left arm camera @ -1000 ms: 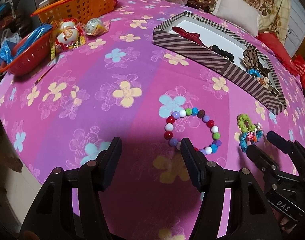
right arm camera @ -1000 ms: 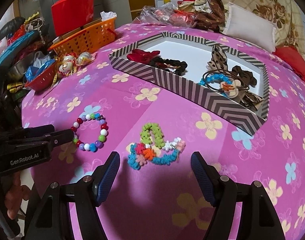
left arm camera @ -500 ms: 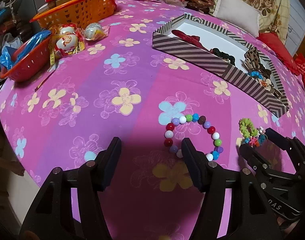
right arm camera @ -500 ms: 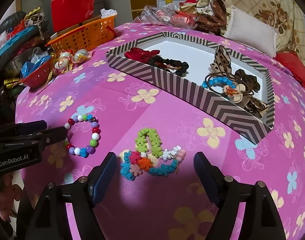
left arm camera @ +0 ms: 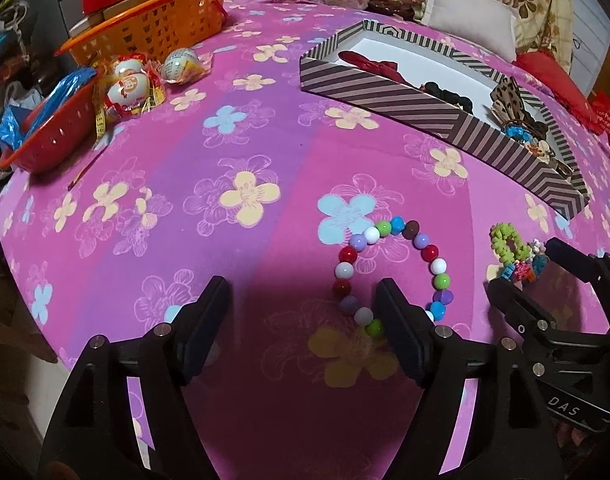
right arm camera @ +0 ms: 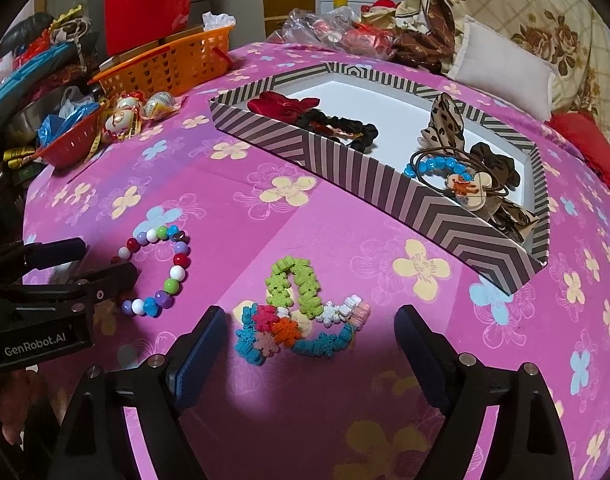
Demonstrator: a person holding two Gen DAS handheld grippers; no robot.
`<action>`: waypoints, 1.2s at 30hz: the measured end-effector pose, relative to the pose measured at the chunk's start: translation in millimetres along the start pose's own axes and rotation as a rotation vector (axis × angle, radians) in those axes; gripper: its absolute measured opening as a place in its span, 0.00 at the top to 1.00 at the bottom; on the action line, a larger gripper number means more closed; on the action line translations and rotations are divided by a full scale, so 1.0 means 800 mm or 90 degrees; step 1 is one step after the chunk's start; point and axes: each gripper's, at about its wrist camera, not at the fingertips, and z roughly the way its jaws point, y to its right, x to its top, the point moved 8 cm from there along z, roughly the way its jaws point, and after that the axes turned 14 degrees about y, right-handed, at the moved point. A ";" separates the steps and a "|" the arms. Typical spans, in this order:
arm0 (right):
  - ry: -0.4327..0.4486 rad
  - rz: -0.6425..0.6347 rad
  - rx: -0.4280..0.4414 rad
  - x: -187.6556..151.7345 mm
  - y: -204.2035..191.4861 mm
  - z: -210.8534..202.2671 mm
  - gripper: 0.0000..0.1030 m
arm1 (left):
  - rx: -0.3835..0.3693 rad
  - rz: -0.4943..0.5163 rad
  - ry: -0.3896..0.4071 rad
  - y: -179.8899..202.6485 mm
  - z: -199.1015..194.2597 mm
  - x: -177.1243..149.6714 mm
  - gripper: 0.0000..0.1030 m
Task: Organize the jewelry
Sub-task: 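Withdraw both tools and move toward the bead bracelet and flower-bead bracelet, then grasp multicolour bead bracelet with left tool while right tool grasps flower-bead bracelet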
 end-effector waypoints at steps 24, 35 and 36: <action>0.016 0.007 0.005 -0.003 0.011 -0.015 0.57 | 0.011 -0.011 -0.002 -0.003 0.003 0.000 0.18; 0.014 0.045 0.058 -0.009 0.009 -0.029 0.81 | -0.007 0.006 0.020 0.008 -0.006 0.001 0.54; 0.015 0.046 0.060 -0.009 0.008 -0.031 0.83 | -0.012 0.008 0.021 0.010 -0.008 0.001 0.60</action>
